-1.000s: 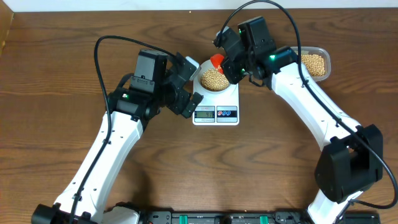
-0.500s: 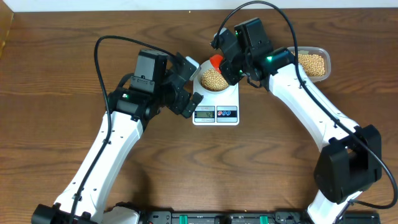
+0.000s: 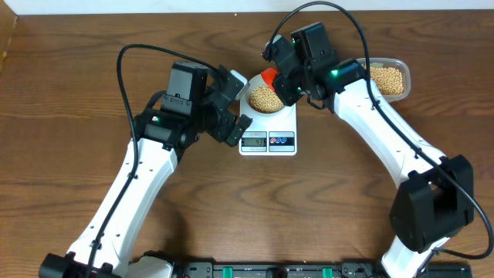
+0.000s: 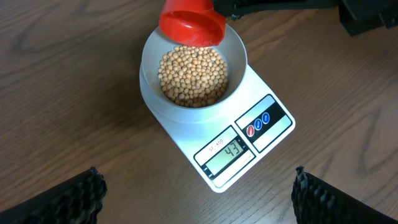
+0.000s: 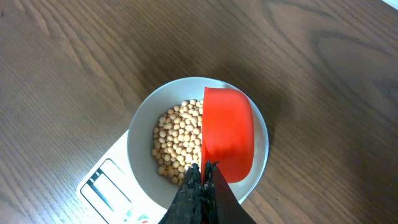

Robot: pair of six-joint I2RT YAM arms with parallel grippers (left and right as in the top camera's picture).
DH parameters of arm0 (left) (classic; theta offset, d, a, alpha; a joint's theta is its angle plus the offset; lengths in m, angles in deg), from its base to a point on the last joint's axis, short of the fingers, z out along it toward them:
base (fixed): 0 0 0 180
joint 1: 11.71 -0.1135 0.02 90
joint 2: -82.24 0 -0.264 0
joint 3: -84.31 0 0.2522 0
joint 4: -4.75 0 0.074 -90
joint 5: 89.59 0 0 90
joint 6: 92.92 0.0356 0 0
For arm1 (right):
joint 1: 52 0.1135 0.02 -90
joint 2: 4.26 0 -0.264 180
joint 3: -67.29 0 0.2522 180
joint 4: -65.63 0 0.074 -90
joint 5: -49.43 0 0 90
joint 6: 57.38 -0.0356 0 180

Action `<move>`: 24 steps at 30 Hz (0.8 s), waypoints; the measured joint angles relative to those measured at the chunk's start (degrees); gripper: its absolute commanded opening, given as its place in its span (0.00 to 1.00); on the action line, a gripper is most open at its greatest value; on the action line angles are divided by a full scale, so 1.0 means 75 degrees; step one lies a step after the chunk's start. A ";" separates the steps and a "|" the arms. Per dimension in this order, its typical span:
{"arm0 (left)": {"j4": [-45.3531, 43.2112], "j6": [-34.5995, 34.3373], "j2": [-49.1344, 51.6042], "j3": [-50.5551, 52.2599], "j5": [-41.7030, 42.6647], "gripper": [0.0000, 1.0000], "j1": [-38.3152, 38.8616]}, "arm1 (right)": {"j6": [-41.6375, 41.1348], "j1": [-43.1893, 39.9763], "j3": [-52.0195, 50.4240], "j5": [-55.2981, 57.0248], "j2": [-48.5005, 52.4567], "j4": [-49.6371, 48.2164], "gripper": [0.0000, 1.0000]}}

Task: Scoop item into bowl and weigh 50g on scale
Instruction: 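Tilt the scoop over the bowl to pour the beans in, then carry the empty scoop right back to the bean tub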

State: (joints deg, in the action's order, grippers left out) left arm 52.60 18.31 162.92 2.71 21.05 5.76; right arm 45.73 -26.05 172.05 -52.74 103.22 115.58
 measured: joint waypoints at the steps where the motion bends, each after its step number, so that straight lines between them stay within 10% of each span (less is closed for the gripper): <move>1: 0.0000 0.0000 0.0000 0.0000 0.0000 0.98 0.0000 | 0.0000 0.0000 0.0000 0.0000 0.0000 0.0003 0.01; 24: 0.0000 0.0000 0.0000 0.0000 0.0000 0.98 0.0000 | -0.1370 -0.0189 -0.0009 0.0554 -0.1827 0.0102 0.01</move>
State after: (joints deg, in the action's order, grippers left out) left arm 52.60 18.31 162.92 2.71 21.05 5.76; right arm 35.45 -27.47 171.98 -48.58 89.52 116.34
